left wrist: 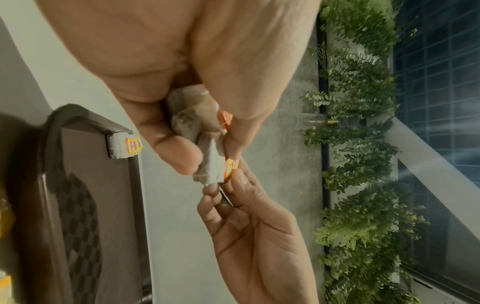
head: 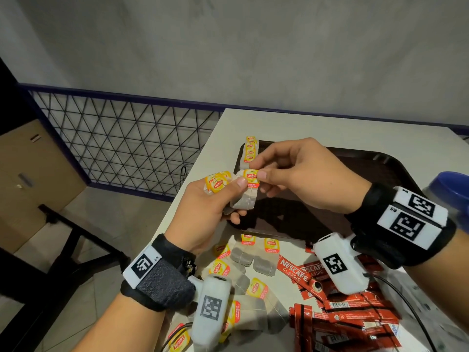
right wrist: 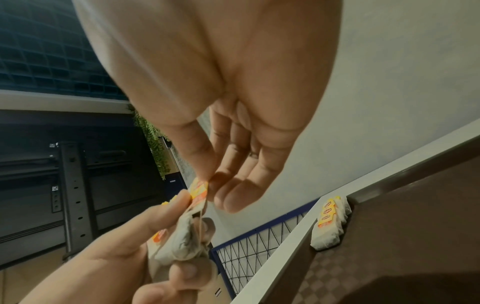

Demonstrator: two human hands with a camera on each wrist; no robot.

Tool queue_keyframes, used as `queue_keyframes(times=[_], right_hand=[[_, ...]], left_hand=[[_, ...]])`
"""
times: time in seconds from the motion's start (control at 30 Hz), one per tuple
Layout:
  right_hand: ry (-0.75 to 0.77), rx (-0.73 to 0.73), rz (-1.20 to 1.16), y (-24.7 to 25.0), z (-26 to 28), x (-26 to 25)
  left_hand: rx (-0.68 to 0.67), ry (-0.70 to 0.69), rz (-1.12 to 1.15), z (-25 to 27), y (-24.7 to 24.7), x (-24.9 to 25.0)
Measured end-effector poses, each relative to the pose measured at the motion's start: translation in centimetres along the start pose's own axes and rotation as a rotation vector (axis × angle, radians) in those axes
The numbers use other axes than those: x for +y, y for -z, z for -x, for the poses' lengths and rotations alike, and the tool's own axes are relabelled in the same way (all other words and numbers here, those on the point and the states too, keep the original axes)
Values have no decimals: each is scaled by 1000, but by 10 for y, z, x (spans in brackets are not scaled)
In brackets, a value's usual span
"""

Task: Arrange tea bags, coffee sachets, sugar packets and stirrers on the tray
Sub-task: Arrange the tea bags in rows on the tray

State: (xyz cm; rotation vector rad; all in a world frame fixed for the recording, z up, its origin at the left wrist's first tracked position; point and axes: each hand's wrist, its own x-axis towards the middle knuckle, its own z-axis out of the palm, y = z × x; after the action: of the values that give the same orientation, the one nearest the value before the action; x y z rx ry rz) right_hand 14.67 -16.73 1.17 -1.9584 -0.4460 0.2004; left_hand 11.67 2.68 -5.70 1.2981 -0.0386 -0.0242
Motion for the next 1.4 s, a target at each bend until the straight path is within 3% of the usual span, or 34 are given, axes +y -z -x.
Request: queue_keyframes(times=[0.4,0.63,0.83,1.4], right_hand=[[25,118,-53,4,2,-6],[35,134,7,5,4,-8],[46,127,42,3,4,-7],[97,47,179,-1,0,-11]], left_hand=[[-44,-6,6,1,-1,-1],[-22,-180,-115,0,5,2],[-58,-176,-125,2,3,2],[12,-138,-120,0,4,1]])
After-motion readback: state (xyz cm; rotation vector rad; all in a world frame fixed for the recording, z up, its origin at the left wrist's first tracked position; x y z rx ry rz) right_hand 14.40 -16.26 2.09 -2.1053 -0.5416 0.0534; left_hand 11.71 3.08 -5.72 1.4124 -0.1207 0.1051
